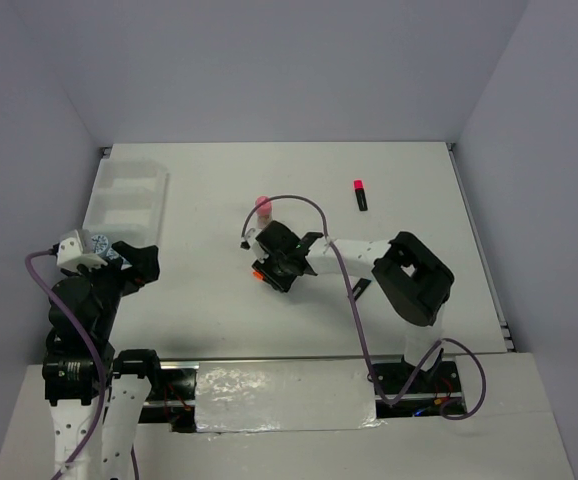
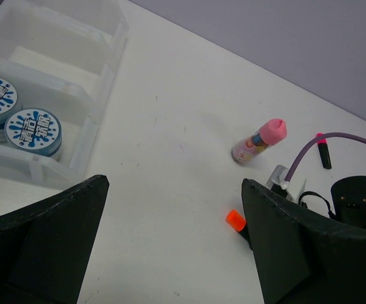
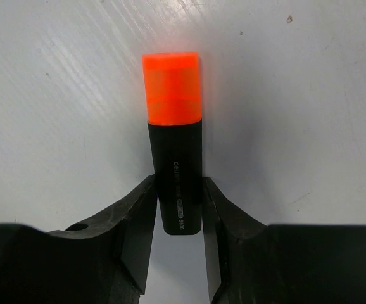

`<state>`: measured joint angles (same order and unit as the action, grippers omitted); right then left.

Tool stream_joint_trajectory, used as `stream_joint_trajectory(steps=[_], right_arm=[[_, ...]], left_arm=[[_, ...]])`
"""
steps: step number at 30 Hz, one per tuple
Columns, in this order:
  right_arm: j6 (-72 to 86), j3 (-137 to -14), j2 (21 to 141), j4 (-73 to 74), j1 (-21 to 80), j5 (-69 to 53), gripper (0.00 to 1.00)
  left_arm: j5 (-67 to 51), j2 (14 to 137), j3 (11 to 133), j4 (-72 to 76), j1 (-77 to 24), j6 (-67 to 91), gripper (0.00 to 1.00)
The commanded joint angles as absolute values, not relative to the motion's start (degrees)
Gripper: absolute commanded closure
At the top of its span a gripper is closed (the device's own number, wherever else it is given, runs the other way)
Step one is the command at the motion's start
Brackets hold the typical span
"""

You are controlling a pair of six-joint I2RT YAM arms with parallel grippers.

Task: Sort the stationery into containers
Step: Pick up the pen from the center of the board.

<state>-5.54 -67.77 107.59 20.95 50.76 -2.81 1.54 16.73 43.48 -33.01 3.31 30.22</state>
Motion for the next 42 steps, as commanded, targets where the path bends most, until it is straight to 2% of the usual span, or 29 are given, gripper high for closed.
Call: stream_joint_trajectory(steps=[1, 2, 4, 5, 9, 13, 18, 22, 27, 36, 39, 42], right_arm=[[-4.0, -65.0, 105.6, 18.7, 53.5, -1.8, 0.67], [-3.4, -64.6, 104.9, 18.1, 54.0, -1.7, 0.75], [-2.6, -63.1, 101.9, 16.7, 55.3, -1.5, 0.78], [-1.2, -62.5, 100.4, 14.8, 55.5, -1.6, 0.89], [6.0, -57.7, 89.8, 6.7, 56.1, -3.9, 0.89], [14.7, -52.4, 77.0, -0.3, 56.2, -5.7, 0.88], [18.9, -52.4, 70.0, -3.3, 57.0, -4.1, 0.89], [20.4, -53.4, 66.3, -2.6, 58.0, -3.1, 0.89], [21.4, -58.0, 67.5, 2.8, 59.8, 4.1, 0.89], [21.6, -65.3, 72.3, 5.9, 64.4, 7.3, 0.89], [21.4, -67.1, 73.8, 7.6, 65.2, 8.9, 0.88], [21.1, -68.0, 74.7, 7.8, 65.7, 8.6, 0.88]], left_arm=[[3.1, 16.7, 43.9, -31.5, 3.3, 30.5, 0.01], [3.0, 17.0, 44.1, -31.6, 3.3, 30.7, 0.01], [1.6, 17.7, 45.0, -31.9, 3.3, 30.5, 0.01], [0.6, 18.8, 45.3, -32.1, 3.3, 30.7, 0.01], [-9.0, 22.8, 44.4, -28.8, 3.3, 33.3, 0.01], [-24.7, 26.8, 41.0, -20.8, 3.3, 41.6, 0.01], [-31.4, 28.8, 39.4, -12.2, 3.2, 52.8, 0.01], [-38.8, 30.3, 35.4, 1.8, 2.4, 62.6, 0.01], [-36.1, 30.6, 37.3, 3.6, -2.6, 62.0, 0.01], [-27.2, 36.0, 38.7, 3.8, -15.2, 57.4, 0.04], [-25.1, 35.9, 38.0, 5.9, -17.8, 57.4, 0.07], [-23.1, 36.5, 38.2, 5.1, -19.4, 56.6, 0.14]])
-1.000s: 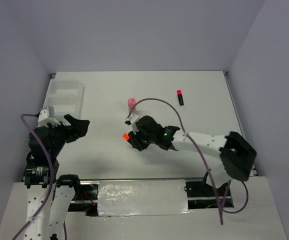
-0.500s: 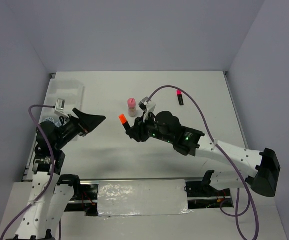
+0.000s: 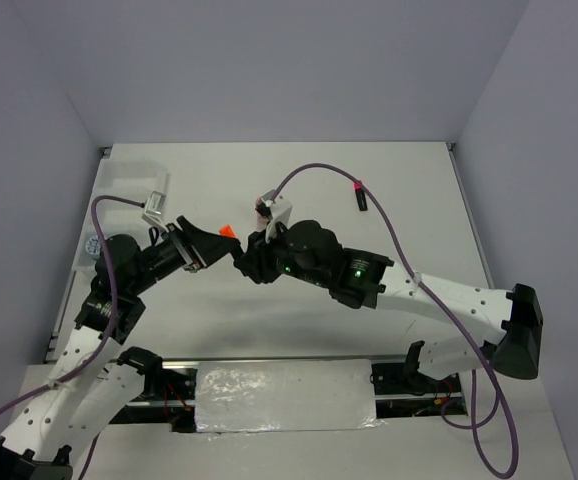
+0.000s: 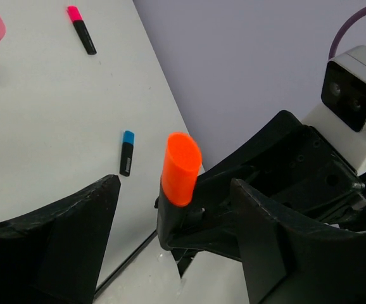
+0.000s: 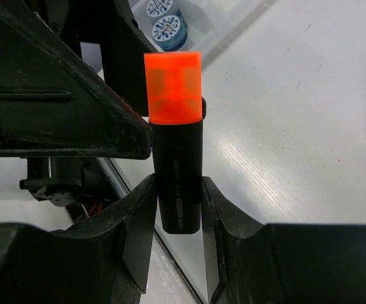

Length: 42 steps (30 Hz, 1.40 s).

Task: Sort the stationery into containers
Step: Pick up the pen from the center of the board, then place the pen in the storage box.

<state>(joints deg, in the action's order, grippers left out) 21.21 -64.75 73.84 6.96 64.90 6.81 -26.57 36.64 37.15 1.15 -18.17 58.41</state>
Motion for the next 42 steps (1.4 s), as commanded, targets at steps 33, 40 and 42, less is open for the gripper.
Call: stream_joint_trajectory(steps=[33, 40, 42], right_arm=[[22.1, -46.1, 33.1, 13.2, 64.4, 24.4, 0.00], [21.7, -46.3, 23.2, 23.4, 64.4, 23.8, 0.00], [21.7, -46.0, 21.5, 24.4, 64.4, 23.8, 0.00]], left_arm=[[8.9, 72.3, 67.8, -10.9, -0.5, 52.1, 1.00], [6.9, 91.6, 83.6, -6.2, 11.2, 53.2, 1.00], [5.2, 96.2, 84.5, -1.9, 13.8, 53.8, 1.00]])
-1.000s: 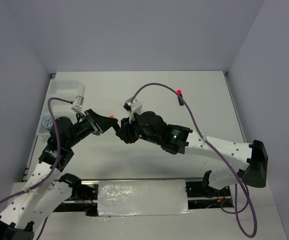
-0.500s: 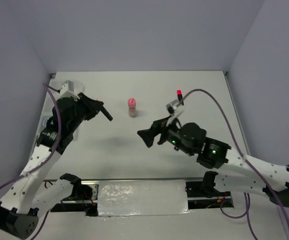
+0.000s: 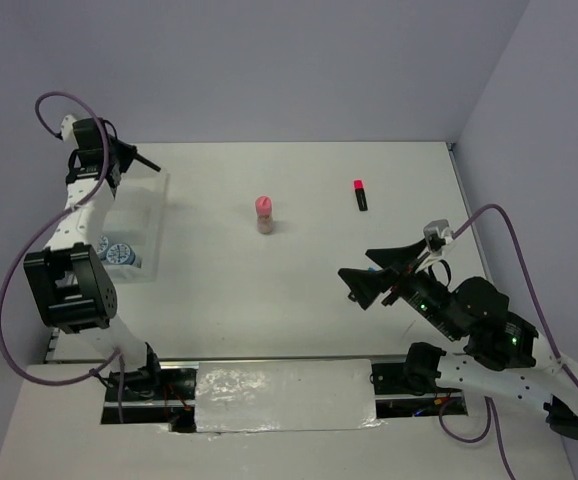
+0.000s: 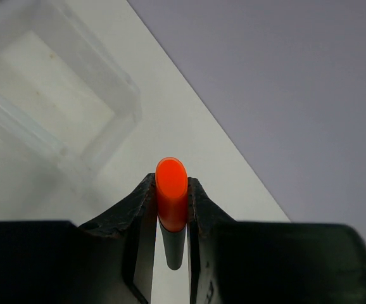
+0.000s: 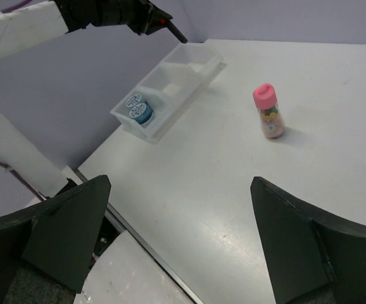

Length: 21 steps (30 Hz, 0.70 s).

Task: Sort the stationery into containers
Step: Place the pen in the storage box.

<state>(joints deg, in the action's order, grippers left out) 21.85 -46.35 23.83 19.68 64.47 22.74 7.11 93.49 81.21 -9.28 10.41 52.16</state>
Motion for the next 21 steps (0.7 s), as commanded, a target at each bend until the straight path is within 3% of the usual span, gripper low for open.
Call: stream_joint_trajectory(steps=[1, 7, 14, 17, 21], right_arm=[[21.6, -45.4, 20.1, 24.3, 64.4, 23.3, 0.00], [21.4, -46.1, 20.4, 26.5, 64.4, 21.5, 0.00], [21.6, -45.8, 21.6, 27.3, 64.4, 21.1, 0.00], [21.9, -45.2, 21.6, 27.6, 64.4, 21.9, 0.00], [21.4, -45.4, 21.9, 27.6, 64.4, 21.7, 0.00]], left_arm=[[4.9, 97.6, 85.5, -0.7, 14.5, 53.5, 0.99], [4.3, 108.1, 89.0, 6.9, 17.1, 50.4, 0.98], [7.1, 114.0, 90.5, 9.5, 17.9, 50.3, 0.88], [8.1, 113.7, 88.0, 11.3, 18.5, 51.1, 0.80], [10.3, 112.9, 85.9, 11.3, 18.8, 51.7, 0.58]])
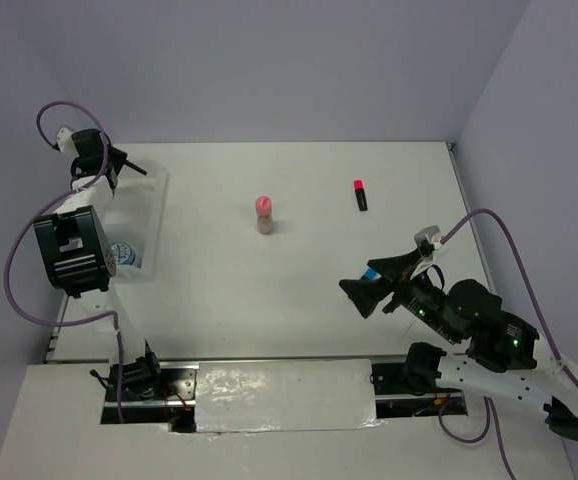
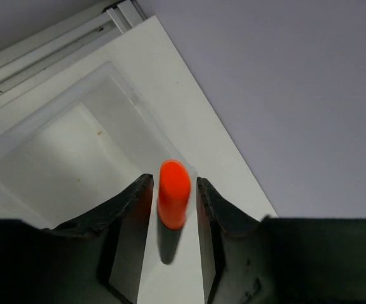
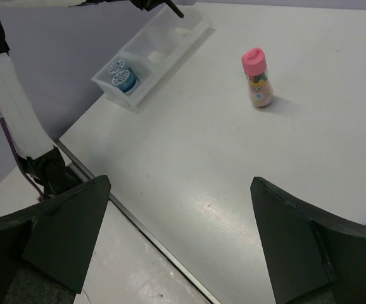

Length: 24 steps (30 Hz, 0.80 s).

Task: Sort the stationery into containers
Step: Place the pen in the storage box, then pick up the pen from the center of the board.

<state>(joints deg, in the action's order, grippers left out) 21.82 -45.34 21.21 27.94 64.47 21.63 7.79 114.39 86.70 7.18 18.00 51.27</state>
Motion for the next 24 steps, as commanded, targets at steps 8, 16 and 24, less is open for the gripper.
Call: stream_joint_trajectory(steps=[8, 16, 24], right_arm=[[22.9, -46.8, 24.3, 29.4, 64.5, 21.9, 0.00], [36.1, -50.7, 40.2, 36.6, 62.5, 38.9, 0.00], [39.3, -46.8, 62.5, 26.6, 37.1, 24.1, 0.00]], left_arm=[[10.9, 113.1, 88.6, 6.7, 19.4, 52.3, 0.17], [4.9, 101.6, 100.0, -11.9, 19.4, 52.0, 0.01], [-1.1, 78.6, 102.1, -32.4, 16.5, 44.4, 0.01]])
